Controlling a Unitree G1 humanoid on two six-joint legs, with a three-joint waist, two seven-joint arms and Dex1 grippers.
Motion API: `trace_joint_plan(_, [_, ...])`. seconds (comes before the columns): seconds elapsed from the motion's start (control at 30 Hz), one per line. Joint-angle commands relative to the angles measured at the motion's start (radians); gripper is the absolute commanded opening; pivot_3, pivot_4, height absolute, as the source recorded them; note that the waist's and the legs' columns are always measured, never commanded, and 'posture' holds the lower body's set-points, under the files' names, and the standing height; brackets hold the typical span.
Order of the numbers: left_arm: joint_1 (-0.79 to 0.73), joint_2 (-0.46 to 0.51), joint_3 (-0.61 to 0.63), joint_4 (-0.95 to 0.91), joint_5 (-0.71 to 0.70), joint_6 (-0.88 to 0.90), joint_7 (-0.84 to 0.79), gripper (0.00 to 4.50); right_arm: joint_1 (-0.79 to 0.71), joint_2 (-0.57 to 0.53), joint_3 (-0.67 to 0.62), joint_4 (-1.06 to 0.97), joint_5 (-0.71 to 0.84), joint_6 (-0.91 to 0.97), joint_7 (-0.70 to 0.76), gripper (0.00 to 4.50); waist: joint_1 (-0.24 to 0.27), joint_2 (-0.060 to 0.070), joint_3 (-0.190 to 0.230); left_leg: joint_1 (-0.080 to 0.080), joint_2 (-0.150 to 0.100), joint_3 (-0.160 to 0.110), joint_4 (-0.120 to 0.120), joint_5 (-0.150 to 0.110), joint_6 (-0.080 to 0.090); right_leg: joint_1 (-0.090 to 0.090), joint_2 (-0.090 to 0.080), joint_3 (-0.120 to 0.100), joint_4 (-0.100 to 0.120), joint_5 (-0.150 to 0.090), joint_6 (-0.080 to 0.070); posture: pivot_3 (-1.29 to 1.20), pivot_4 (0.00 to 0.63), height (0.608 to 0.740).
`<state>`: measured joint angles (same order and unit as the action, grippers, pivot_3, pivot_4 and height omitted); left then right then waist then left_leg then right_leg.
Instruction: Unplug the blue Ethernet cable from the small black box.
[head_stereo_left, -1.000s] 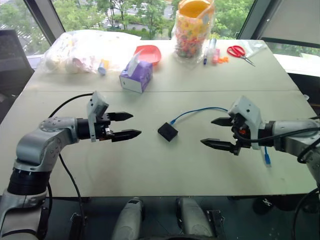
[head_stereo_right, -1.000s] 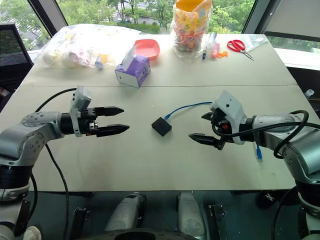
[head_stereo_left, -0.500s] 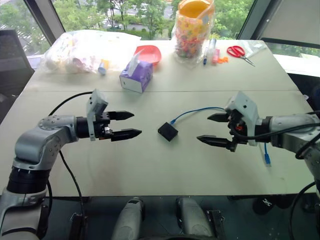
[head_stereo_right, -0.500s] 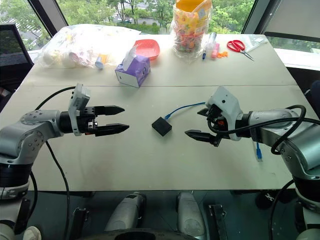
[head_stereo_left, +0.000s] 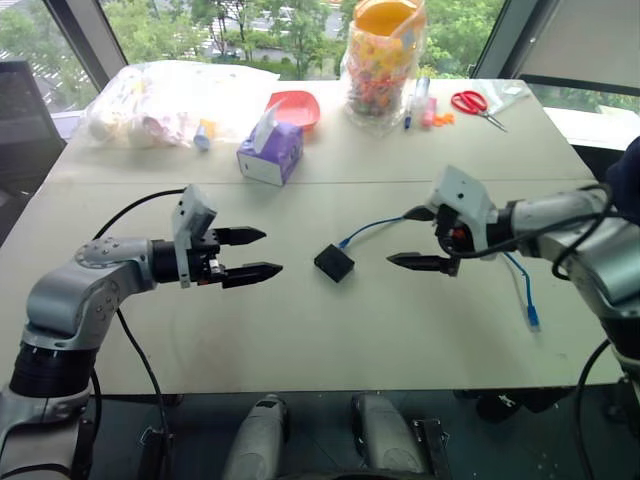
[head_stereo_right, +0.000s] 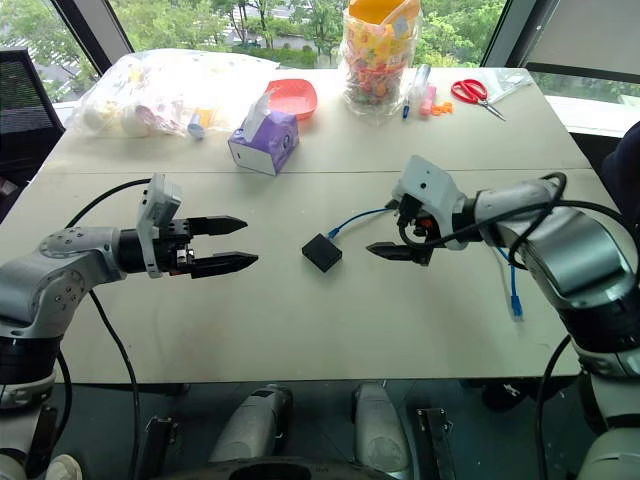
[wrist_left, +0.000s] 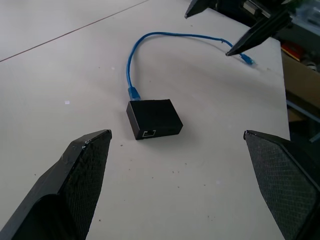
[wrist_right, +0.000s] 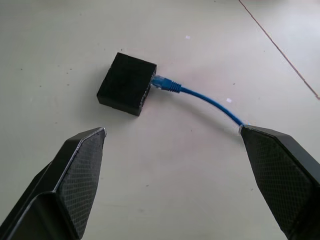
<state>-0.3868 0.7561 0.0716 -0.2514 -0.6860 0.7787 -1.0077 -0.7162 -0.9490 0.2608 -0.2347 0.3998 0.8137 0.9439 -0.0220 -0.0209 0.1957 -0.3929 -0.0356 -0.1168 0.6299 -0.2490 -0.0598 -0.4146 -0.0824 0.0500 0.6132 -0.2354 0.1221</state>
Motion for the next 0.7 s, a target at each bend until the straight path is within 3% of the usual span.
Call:
trace_joint_plan(0.03, [0.015, 0.007, 0.045, -0.053, -0.012, -0.009, 0.029, 4.45, -0.089, 0.047, 0.088, 0.130, -0.133, -0.149, 0.064, 4.50, 0.000, 0.000, 0.000, 0.000, 0.000, 0.000, 0.000, 0.000, 0.000, 0.000, 0.000, 0.000, 0.000, 0.000, 0.000, 0.00, 0.150, 0.740])
trace_joint_plan(0.3, [0.088, 0.025, 0.096, -0.115, -0.019, -0.010, 0.075, 4.45, -0.255, 0.219, 0.274, 0.473, -0.383, -0.487, 0.214, 4.50, 0.000, 0.000, 0.000, 0.000, 0.000, 0.000, -0.001, 0.000, 0.000, -0.001, 0.000, 0.000, 0.001, 0.001, 0.002, 0.00, 0.150, 0.740])
trace_joint_plan(0.43, [0.103, 0.017, 0.114, -0.138, -0.017, -0.014, 0.105, 4.45, -0.330, 0.307, 0.340, 0.667, -0.523, -0.694, 0.219, 4.50, 0.000, 0.000, 0.000, 0.000, 0.000, 0.000, -0.001, 0.000, -0.001, -0.001, 0.000, 0.000, 0.001, 0.001, 0.002, 0.00, 0.150, 0.740])
trace_joint_plan(0.7, [0.132, 0.008, 0.148, -0.160, -0.011, -0.036, 0.162, 4.45, -0.461, 0.497, 0.339, 1.032, -0.619, -0.883, 0.245, 4.50, -0.015, 0.000, 0.000, 0.000, 0.000, -0.001, -0.002, 0.002, -0.003, -0.002, 0.000, 0.000, 0.003, 0.002, 0.002, 0.00, 0.150, 0.740])
